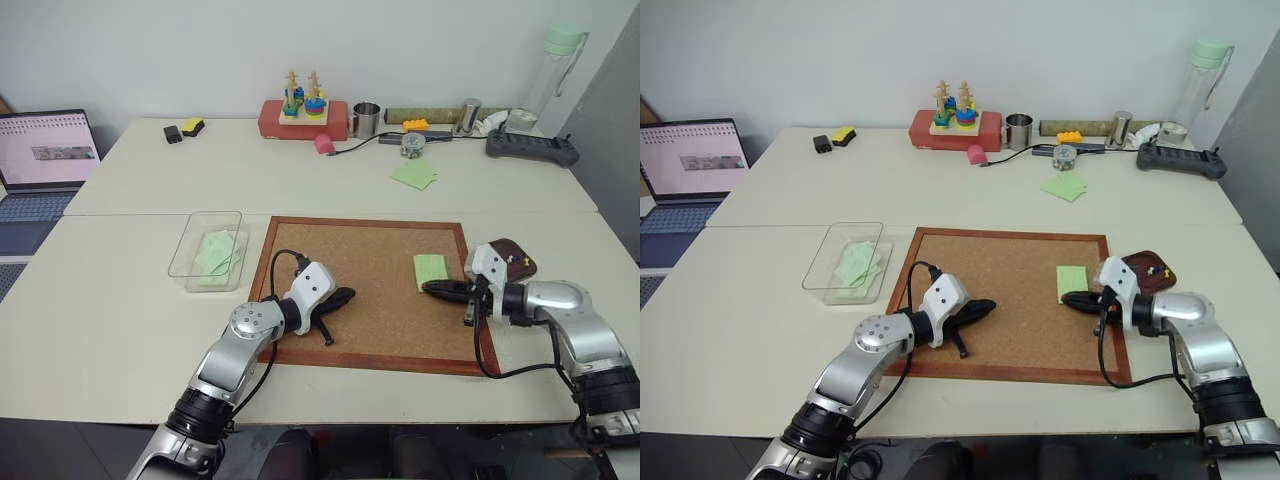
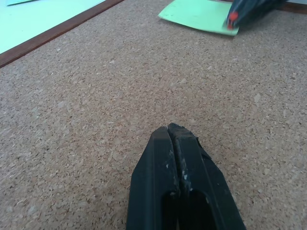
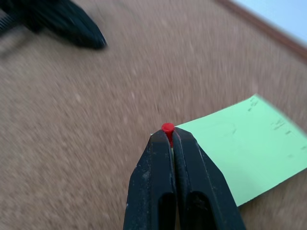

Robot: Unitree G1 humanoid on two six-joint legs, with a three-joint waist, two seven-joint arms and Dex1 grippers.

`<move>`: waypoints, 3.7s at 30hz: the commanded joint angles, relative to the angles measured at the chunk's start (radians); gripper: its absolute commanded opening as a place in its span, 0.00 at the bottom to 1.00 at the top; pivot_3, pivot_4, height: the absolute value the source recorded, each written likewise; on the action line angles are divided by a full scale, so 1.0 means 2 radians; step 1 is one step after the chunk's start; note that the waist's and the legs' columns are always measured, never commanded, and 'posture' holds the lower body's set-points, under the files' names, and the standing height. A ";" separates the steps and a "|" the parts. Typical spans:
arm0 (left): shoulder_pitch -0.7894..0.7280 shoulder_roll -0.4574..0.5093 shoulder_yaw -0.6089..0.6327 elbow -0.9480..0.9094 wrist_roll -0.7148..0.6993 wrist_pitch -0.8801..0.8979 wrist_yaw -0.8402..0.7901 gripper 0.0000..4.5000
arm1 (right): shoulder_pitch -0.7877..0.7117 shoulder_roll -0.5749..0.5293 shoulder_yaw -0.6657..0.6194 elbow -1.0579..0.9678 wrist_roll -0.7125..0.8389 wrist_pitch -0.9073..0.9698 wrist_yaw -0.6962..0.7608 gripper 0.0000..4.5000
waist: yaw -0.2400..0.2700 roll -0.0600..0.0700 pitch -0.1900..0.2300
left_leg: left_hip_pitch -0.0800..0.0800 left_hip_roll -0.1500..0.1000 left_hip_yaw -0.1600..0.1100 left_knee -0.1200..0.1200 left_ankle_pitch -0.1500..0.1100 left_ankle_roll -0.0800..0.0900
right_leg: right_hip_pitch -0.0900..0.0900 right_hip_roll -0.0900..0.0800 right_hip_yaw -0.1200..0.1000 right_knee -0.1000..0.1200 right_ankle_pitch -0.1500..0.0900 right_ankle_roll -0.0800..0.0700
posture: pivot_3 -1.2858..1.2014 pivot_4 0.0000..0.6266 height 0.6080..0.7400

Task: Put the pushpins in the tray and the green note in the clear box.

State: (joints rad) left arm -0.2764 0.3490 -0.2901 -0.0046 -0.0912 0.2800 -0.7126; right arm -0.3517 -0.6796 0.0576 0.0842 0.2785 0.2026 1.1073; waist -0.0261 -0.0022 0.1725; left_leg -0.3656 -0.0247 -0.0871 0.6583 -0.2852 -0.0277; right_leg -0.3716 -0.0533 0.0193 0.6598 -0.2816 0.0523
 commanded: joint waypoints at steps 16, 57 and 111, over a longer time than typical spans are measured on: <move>0.000 -0.059 0.161 -0.118 -0.320 0.242 -0.019 0.36 | -0.034 -0.022 0.002 -0.057 -0.058 -0.141 -0.007 0.00 | -0.001 -0.003 0.002 | -0.004 0.000 -0.001 0.001 0.000 0.000 | -0.004 0.000 -0.001 0.001 0.000 0.000 | 0.52 0.24 1.00; -0.081 -0.125 0.118 0.007 -0.280 0.196 0.027 0.02 | -0.039 0.007 0.048 -0.123 -0.075 -0.272 -0.024 0.00 | 0.001 -0.004 0.003 | -0.006 -0.001 -0.003 0.002 0.002 -0.003 | -0.005 0.000 -0.002 0.000 0.000 0.000 | 0.52 0.24 1.00; -0.034 0.013 0.194 -0.192 -0.246 0.176 0.078 0.00 | -0.008 -0.115 -0.147 -0.112 0.083 0.183 -0.078 0.60 | 0.007 -0.004 0.003 | -0.008 0.000 0.000 0.002 0.001 -0.002 | -0.007 0.000 0.000 0.001 0.000 0.000 | 0.52 0.24 1.00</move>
State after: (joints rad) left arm -0.3465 0.3331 0.0287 -0.3448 -0.5761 0.6346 -0.5670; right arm -0.3365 -0.8967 -0.2406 -0.0138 0.3893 0.6194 0.8803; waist -0.0114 -0.0108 0.1788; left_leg -0.3808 -0.0237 -0.0871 0.6614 -0.2835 -0.0305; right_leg -0.3867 -0.0520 0.0186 0.6632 -0.2812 0.0519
